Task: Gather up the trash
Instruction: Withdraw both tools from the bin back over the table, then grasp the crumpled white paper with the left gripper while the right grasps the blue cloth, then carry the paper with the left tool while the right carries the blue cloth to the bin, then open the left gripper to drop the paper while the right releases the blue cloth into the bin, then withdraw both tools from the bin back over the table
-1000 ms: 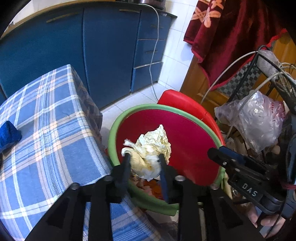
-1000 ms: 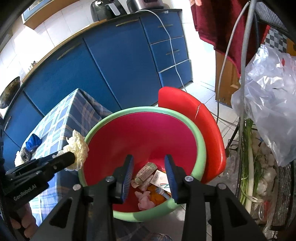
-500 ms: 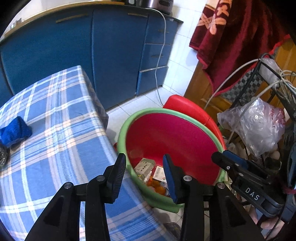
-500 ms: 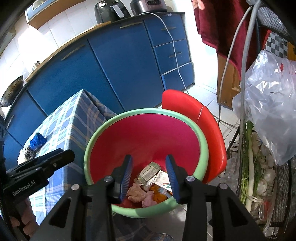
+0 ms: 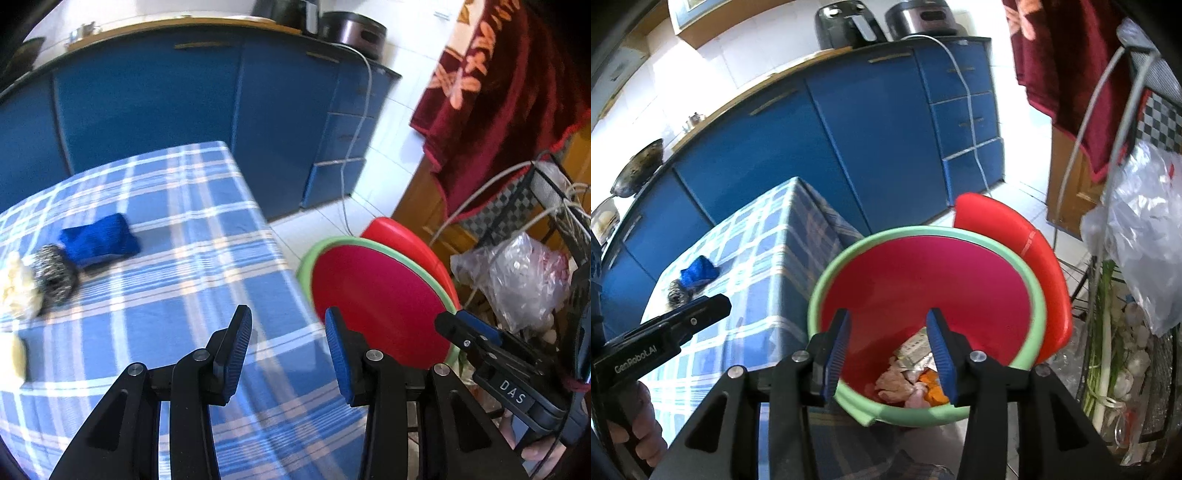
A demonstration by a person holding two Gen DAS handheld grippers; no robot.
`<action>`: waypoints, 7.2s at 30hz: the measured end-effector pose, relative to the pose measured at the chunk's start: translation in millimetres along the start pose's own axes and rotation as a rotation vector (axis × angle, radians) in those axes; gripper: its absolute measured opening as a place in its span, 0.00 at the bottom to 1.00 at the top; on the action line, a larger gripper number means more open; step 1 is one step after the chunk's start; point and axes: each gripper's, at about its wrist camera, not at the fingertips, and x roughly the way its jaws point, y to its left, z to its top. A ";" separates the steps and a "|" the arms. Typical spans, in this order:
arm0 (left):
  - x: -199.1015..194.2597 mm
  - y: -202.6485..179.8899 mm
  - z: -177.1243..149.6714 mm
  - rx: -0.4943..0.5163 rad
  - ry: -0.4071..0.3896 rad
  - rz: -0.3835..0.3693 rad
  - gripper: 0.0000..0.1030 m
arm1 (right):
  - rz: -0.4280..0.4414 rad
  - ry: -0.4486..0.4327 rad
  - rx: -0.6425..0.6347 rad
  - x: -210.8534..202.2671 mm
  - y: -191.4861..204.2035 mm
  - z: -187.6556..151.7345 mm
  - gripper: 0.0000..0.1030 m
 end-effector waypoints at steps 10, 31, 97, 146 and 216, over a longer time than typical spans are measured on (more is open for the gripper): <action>-33.3 43.9 -6.5 -0.077 -0.055 0.070 0.41 | 0.074 -0.008 -0.067 -5.6 47.4 3.1 0.49; -98.2 160.7 -10.7 -0.217 -0.162 0.248 0.41 | 0.183 0.024 -0.152 11.8 148.8 9.9 0.56; -57.1 234.2 2.7 -0.311 -0.162 0.175 0.29 | 0.190 0.091 -0.257 132.2 253.0 31.9 0.19; -69.5 38.5 8.7 -0.061 -0.158 -0.021 0.29 | 0.059 -0.110 -0.008 -30.2 50.6 19.3 0.19; -41.7 31.6 -9.6 -0.066 -0.053 0.044 0.44 | 0.056 -0.040 0.040 -9.7 29.4 9.5 0.47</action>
